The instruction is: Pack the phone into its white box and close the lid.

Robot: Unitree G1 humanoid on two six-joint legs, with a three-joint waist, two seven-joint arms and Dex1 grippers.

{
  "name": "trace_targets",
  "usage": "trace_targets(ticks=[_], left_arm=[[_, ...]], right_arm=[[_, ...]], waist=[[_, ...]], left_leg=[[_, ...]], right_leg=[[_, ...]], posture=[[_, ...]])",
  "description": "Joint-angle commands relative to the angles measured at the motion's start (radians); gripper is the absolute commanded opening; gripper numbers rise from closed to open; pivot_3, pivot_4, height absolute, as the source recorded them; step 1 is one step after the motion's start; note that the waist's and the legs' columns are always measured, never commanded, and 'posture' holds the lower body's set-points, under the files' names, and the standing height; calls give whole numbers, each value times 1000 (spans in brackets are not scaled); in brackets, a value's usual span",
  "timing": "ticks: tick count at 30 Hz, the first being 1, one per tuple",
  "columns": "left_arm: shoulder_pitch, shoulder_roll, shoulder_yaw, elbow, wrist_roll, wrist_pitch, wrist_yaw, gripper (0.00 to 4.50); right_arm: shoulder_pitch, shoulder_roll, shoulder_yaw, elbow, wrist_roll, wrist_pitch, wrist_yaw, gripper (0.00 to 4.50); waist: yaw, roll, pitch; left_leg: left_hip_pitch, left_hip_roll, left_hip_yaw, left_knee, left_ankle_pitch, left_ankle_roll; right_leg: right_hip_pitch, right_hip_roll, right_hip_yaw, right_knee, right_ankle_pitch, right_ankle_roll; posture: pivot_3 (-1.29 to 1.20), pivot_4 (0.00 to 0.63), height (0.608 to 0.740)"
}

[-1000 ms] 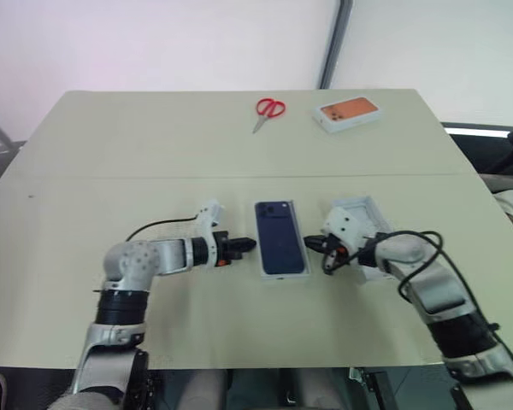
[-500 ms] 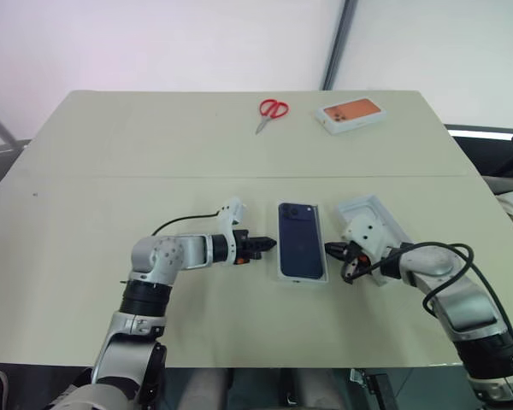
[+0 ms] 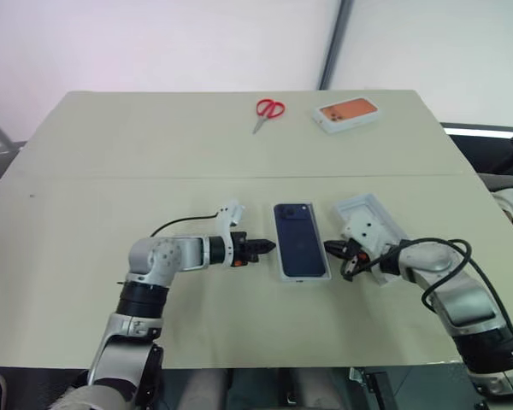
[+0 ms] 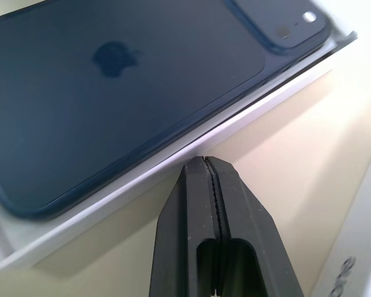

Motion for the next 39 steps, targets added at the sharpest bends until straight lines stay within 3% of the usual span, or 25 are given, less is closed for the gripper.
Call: trace_targets(ticks=[1,8,9,11,18,21,26,33,37,39], left_arm=[[23,33,13,-18,11,1,-14,41],[82,150,14,-135,33,-117,-105,41],[76,184,27,-138,30,-140,-140,274],[63,238,46,-138,33,-197,-205,894],[52,373,24,-159,29,-350,-483,4450],[64,421,3,-171,50,-408,-576,4450],[137,453,-2,-209,132,-690,-728,4450],[151,412,17,-177,135,-818,-762,4450],[180,396,13,-199,131,-851,-765,4450],[202,385,20,-202,118,-867,-772,4450]], right_arm=[[-21,-14,-21,-38,5,-3,-7,0],[16,-102,-96,-132,59,67,29,0],[25,-125,-120,-147,71,95,34,250],[26,-153,-156,-162,87,146,27,856],[-38,-157,-189,-174,135,340,-36,4452],[-54,-150,-193,-188,161,433,-67,4452],[-17,-162,-153,-247,162,564,-126,4452],[-23,-149,-177,-411,217,881,-216,4452],[-44,-174,-147,-483,218,972,-268,4452],[-89,-115,-179,-461,170,1065,-360,4452]], waist=[[-7,0,0],[-12,2,1],[-11,2,1],[-10,2,2],[-13,2,2],[-13,2,2],[-10,3,2],[-10,3,3],[-13,3,3],[-17,4,3]], left_leg=[[0,0,0,0,0,0],[-1,1,0,-2,0,0],[-1,1,0,-2,0,0],[-2,1,1,-3,0,0],[-2,1,2,-3,0,0],[-2,2,3,-6,0,1],[-3,2,2,-8,-1,3],[-5,2,2,-7,-2,4],[-5,2,1,-6,-2,4],[-4,2,2,-6,-3,5]], right_leg=[[0,0,0,0,0,0],[-3,0,2,0,0,0],[-3,0,2,0,0,0],[-4,0,2,0,0,0],[-4,-2,2,-4,0,-1],[-4,-2,2,-5,0,-1],[-4,-2,3,-10,0,-1],[-4,-2,2,-12,0,-1],[-4,-2,2,-12,0,-1],[-4,-2,3,-12,0,0]], posture=[[0,150,740],[0,150,740],[0,150,740],[0,150,740],[0,150,740],[0,150,740],[0,150,740],[0,150,740],[0,150,740],[0,150,740]])
